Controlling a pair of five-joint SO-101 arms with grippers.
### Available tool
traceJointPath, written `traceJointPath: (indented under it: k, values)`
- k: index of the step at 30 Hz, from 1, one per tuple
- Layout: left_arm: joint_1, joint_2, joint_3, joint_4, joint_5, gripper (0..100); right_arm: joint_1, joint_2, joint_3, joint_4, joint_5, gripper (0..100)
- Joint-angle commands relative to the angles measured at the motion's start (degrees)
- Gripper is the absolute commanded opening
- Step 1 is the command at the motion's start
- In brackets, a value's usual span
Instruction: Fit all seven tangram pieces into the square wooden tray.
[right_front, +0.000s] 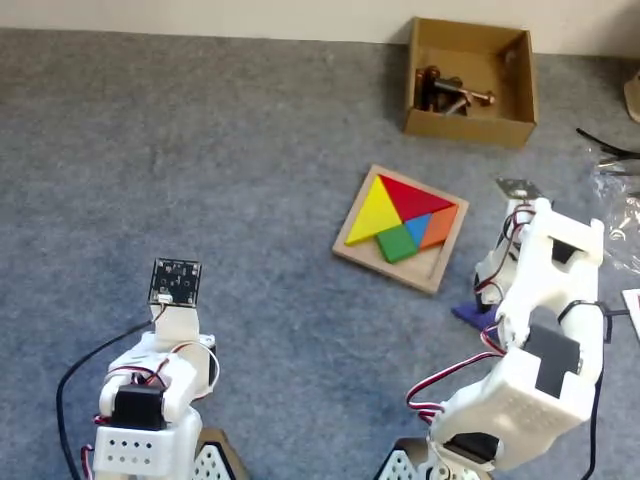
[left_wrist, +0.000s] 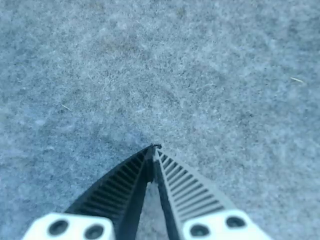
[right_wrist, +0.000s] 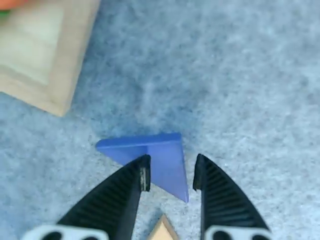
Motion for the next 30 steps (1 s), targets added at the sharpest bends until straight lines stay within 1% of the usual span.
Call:
traceJointPath:
  k: [1, 3, 4, 10, 17, 20, 21, 25, 30]
  values:
    - [0.9, -0.4, 1.1, -0.2, 0.4, 1, 0.7, -3.2, -0.1, 1.1, -0.6, 14.2]
    - [0.9, -0.4, 1.1, -0.2, 0.4, 1, -0.1, -3.5, -0.3, 2.7, -0.1, 14.2]
    - [0.9, -0.4, 1.1, -0.2, 0.4, 1, -0.9, -3.5, -0.6, 3.1, 1.5, 14.2]
    - [0.9, -0.4, 1.1, -0.2, 0.4, 1, -2.4, -4.5, -2.5, 3.3, 17.0, 14.2]
    - [0.9, -0.4, 1.1, -0.2, 0.4, 1, -2.5, -10.6, -3.3, 2.9, 44.1, 14.2]
    - [0.9, -0.4, 1.1, -0.2, 0.4, 1, -2.7, -10.8, -3.2, 3.0, 51.0, 14.2]
    - [0.9, -0.4, 1.1, -0.2, 0.4, 1, -2.7, -10.7, -2.9, 3.3, 52.2, 14.2]
    - [0.9, -0.4, 1.1, -0.2, 0.4, 1, -2.8, -10.8, 1.7, 2.7, 52.7, 14.2]
    - [0.9, -0.4, 1.1, -0.2, 0.4, 1, -4.0, -10.8, 6.0, -4.5, 52.7, 14.3]
